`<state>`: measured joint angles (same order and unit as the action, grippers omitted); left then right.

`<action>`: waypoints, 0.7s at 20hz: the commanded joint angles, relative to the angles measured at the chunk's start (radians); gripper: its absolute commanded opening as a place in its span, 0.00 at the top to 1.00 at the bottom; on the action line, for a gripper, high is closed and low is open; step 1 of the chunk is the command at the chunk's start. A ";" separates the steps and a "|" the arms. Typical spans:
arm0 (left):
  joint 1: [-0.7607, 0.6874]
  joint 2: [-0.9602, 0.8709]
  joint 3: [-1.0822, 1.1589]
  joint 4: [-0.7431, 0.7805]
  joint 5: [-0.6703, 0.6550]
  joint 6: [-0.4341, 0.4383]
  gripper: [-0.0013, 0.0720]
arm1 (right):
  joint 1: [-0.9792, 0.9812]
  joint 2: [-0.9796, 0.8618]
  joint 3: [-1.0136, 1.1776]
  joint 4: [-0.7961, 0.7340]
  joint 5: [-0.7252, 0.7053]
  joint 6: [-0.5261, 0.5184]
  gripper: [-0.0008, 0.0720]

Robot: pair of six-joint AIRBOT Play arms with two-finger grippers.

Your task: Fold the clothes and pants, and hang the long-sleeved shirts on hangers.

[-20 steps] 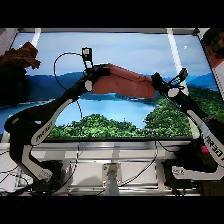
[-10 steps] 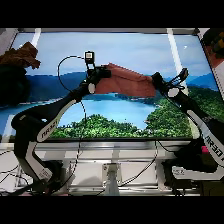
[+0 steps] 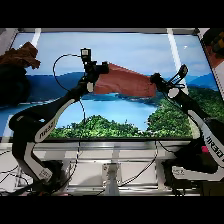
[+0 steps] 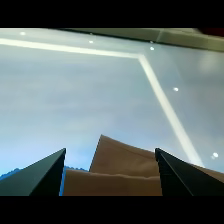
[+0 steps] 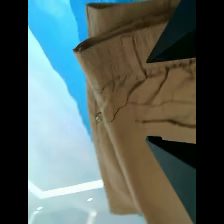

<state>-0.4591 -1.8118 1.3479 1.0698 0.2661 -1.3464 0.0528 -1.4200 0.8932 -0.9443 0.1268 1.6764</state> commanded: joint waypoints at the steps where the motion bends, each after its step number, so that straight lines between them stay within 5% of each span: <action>1: 0.055 0.058 0.002 0.000 -0.279 -0.001 0.11 | -0.092 0.007 0.034 -0.030 0.232 -0.081 0.26; 4: 0.117 0.106 0.002 0.000 -0.463 -0.042 0.11 | -0.233 0.006 0.101 -0.028 0.463 -0.175 0.26; 8: 0.143 0.126 0.002 0.000 -0.473 -0.042 0.11 | -0.342 -0.064 0.193 -0.001 0.734 -0.245 0.17; 14: 0.117 0.126 0.002 0.000 -0.473 -0.041 0.11 | -0.340 -0.290 0.315 0.299 0.824 -0.349 0.12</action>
<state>-0.3347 -1.6886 1.3483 1.0710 -0.1940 -1.3861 -0.2787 -1.6138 1.1477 -0.7910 0.8703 1.3849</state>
